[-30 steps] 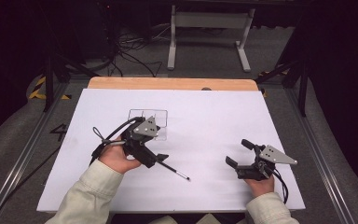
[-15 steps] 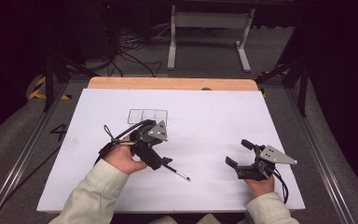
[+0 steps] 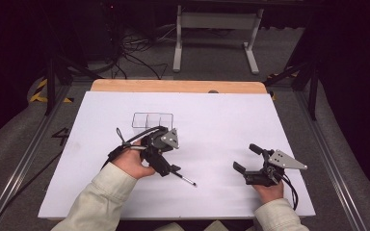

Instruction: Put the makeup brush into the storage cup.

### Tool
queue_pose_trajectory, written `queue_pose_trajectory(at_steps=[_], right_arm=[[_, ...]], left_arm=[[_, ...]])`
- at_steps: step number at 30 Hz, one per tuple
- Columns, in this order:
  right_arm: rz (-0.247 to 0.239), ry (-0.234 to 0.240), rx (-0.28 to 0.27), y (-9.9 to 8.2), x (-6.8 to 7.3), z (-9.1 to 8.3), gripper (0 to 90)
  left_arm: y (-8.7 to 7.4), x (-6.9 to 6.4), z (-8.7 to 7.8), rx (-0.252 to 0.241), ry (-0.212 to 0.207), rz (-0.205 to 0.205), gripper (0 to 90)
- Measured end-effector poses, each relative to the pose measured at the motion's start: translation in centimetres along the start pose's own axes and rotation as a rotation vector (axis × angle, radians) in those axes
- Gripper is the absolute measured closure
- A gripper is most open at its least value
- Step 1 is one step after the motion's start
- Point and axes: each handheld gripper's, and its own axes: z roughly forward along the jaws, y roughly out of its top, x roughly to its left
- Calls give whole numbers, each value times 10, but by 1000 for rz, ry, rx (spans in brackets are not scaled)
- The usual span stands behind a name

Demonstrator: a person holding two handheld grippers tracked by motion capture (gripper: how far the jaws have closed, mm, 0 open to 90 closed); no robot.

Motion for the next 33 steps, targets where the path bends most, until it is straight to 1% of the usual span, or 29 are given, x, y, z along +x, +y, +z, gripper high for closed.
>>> queue_pose_trajectory(at_steps=[2,3,6,7,8,10,11,13,16,18,19,21,22,25,29,33], right_arm=[[2,-3,1,0,0,0,25],[2,-3,1,0,0,0,25],[4,-4,1,0,0,0,25],[4,-5,0,0,0,0,25],[5,-5,1,0,-1,-1,25],[7,-4,-1,0,-1,-1,25],[8,-3,-1,0,-1,-1,25],[11,-1,-1,0,-1,-1,25],[12,-1,-1,0,-1,-1,25],[13,-1,-1,0,-1,-1,25],[13,-1,-1,0,-1,-1,25],[14,-1,0,0,-1,-1,25],[14,-2,0,0,-1,-1,25],[14,-1,-1,0,-1,-1,25],[16,0,-2,0,-1,-1,26],[20,4,0,0,-1,-1,27]], left_arm=[[1,0,6,30,-14,17,167],[1,0,6,30,-14,17,173],[2,0,14,77,-39,32,178],[3,0,16,86,-44,30,180],[3,0,17,95,-52,39,186],[4,1,21,114,-61,41,195],[4,1,22,124,-65,49,196],[4,0,25,140,-67,44,204],[3,1,28,153,-74,52,210],[3,0,30,164,-76,46,215],[3,0,31,165,-84,60,218],[3,-1,33,173,-90,53,232],[3,0,34,176,-99,67,232],[3,-1,36,178,-100,57,245],[2,-1,40,197,-112,74,271],[1,-1,44,204,-121,75,304]])
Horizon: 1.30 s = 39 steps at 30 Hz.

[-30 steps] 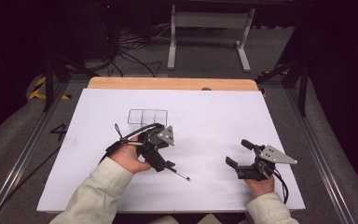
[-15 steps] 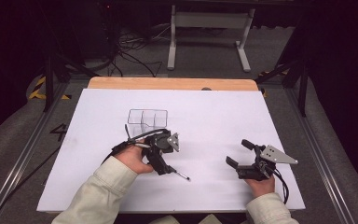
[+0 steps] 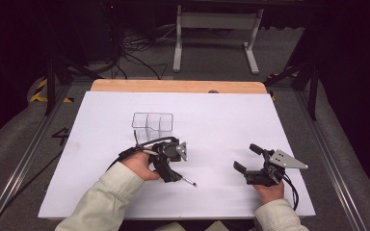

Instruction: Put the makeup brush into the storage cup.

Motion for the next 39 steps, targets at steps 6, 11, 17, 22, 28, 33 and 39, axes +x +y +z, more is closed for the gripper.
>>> queue_pose_trajectory(at_steps=[6,11,17,22,28,33,39], right_arm=[[7,-2,0,0,0,0,27],[8,-4,0,0,0,0,27],[10,-4,1,0,-1,0,27],[11,-5,1,0,-1,0,28],[10,-5,1,0,-1,0,30],[12,-4,3,0,-1,0,34],[13,-4,5,0,-1,0,35]], left_arm=[[0,1,5,17,-8,12,336],[1,1,10,31,-12,19,351],[2,1,15,51,-30,22,362],[2,0,18,58,-36,8,380],[2,2,24,78,-46,9,404],[2,2,28,78,-52,12,426],[2,2,30,100,-55,16,504]])
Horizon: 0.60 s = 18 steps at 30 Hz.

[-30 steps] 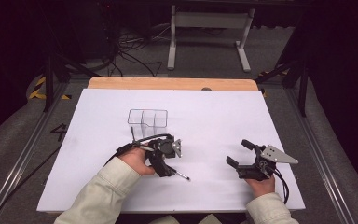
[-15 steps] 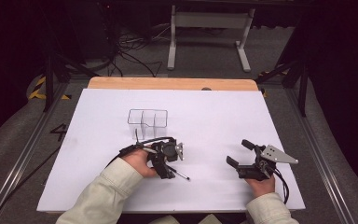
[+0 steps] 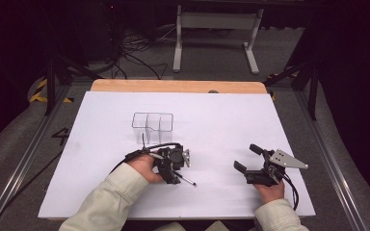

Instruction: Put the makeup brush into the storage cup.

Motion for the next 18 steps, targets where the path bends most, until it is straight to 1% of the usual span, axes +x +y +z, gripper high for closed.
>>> queue_pose_trajectory(at_steps=[3,8,12,13,18], right_arm=[[1,1,1,0,0,0,36],[6,7,4,0,0,0,41],[8,7,4,0,0,0,42],[8,8,4,0,0,0,42],[11,12,6,0,0,1,45]], left_arm=[[0,0,2,17,-2,2,525],[1,-1,3,21,-3,2,544],[1,-2,3,32,9,5,599],[1,-2,3,32,14,7,599],[1,-4,2,46,28,16,655]])
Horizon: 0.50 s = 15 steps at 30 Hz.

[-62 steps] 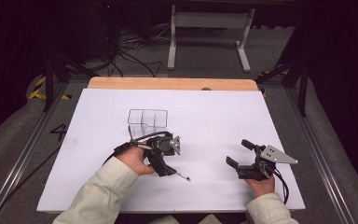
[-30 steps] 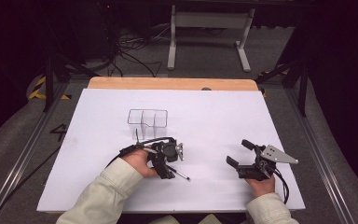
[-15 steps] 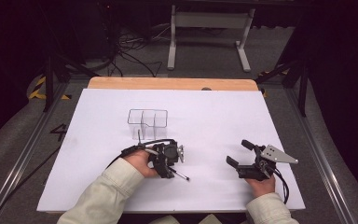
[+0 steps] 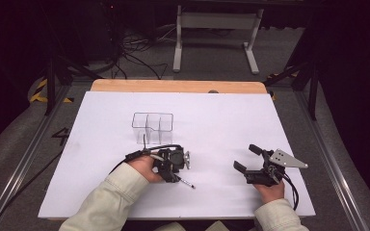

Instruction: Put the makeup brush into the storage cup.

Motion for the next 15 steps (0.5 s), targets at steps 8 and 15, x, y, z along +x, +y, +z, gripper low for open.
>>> queue_pose_trajectory(at_steps=[8,15], right_arm=[[2,2,4,0,0,0,47],[1,4,5,0,0,1,49]], left_arm=[[1,-4,0,22,4,20,791],[0,-3,0,18,-1,18,827]])
